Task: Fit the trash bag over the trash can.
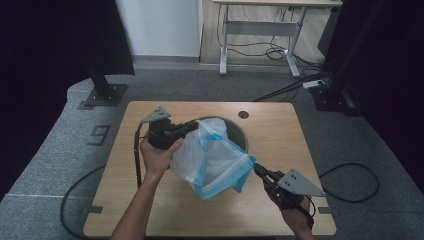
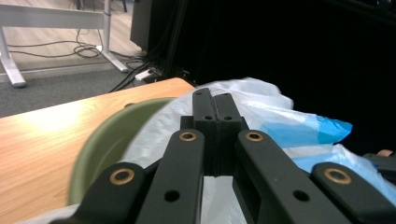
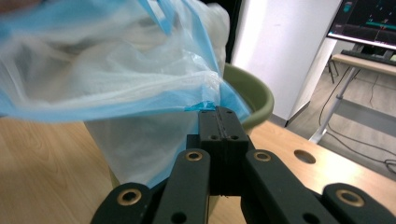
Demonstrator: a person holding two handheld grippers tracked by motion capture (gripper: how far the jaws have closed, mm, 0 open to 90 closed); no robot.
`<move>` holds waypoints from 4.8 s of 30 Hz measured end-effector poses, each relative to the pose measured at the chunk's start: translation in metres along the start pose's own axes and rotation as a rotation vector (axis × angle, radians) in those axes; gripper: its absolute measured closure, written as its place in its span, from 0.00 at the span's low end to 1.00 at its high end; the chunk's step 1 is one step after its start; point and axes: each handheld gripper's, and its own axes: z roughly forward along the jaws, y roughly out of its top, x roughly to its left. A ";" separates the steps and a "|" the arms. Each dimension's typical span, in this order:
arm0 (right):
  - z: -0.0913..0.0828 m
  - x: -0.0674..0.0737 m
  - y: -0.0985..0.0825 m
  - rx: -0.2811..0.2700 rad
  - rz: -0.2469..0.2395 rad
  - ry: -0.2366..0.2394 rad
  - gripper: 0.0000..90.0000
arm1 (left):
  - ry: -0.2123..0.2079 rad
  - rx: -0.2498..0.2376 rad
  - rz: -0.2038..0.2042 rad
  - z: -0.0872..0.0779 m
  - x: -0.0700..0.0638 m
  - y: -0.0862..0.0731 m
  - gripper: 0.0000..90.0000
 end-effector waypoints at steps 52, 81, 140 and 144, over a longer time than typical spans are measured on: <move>0.000 0.028 -0.087 0.160 0.086 0.104 0.82 | 0.112 0.033 -0.039 -0.079 0.041 -0.085 1.00; 0.035 0.023 -0.030 0.061 0.195 0.104 0.75 | 0.102 0.040 -0.031 -0.080 0.043 -0.083 1.00; 0.035 -0.046 0.008 0.024 0.252 0.077 0.56 | 0.089 0.050 0.059 -0.068 0.024 -0.037 1.00; 0.039 -0.045 0.005 0.025 0.251 0.095 0.74 | 0.090 0.051 0.057 -0.068 0.025 -0.037 1.00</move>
